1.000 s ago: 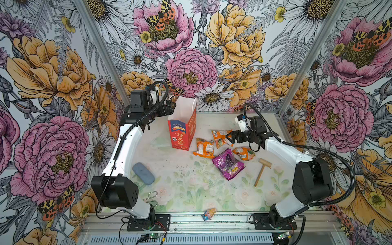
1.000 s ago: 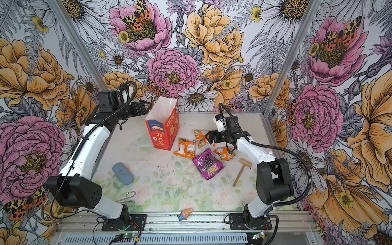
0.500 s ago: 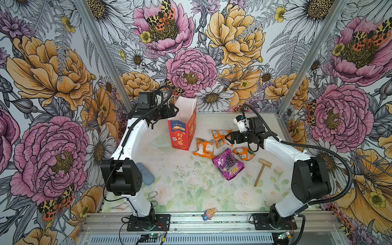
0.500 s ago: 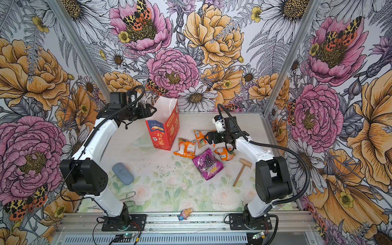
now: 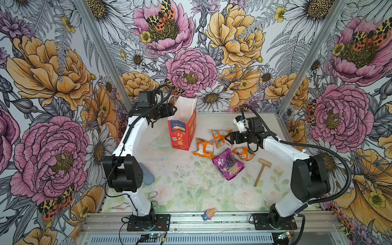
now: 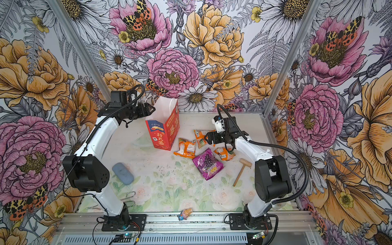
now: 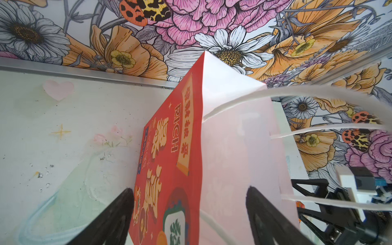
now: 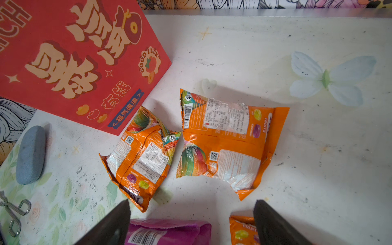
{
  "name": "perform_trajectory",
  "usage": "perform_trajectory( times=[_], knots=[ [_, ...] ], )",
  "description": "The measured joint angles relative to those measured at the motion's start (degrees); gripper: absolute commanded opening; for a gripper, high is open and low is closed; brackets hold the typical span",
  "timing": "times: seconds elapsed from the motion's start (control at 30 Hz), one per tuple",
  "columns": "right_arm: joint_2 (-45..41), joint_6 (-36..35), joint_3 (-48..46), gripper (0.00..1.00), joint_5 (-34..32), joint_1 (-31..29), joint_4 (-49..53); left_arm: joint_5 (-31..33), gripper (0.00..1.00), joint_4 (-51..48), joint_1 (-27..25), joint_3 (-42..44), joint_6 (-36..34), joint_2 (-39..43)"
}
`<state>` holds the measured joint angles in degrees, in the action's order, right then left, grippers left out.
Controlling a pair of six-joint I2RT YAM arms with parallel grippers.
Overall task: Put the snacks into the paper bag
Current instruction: 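Close the left gripper on the bag's white rim to hold it open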
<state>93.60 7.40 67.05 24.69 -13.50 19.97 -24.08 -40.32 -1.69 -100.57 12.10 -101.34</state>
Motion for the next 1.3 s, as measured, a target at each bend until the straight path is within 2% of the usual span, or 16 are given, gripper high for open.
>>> perform_trajectory(
  times=[0.43,0.67,0.9,1.13,1.3],
  knots=[
    [0.0,0.0,0.0,0.93,0.0,0.0,0.0,-0.1,0.59,-0.2,0.1,-0.6,1.0,-1.2],
    [0.0,0.0,0.1,0.93,0.0,0.0,0.0,-0.8,0.46,-0.2,0.1,-0.8,1.5,-1.3],
    [0.0,0.0,0.2,0.93,0.0,0.0,0.1,-1.1,0.41,-0.2,0.1,-0.8,1.6,-1.6],
    [0.0,0.0,0.3,0.93,0.0,-0.1,0.2,-1.9,0.29,-0.2,0.4,-0.8,2.8,-1.6],
    [0.1,0.0,0.3,0.93,0.0,-0.4,0.2,-2.7,0.27,-0.2,0.9,-0.9,3.2,-1.6]
  ],
)
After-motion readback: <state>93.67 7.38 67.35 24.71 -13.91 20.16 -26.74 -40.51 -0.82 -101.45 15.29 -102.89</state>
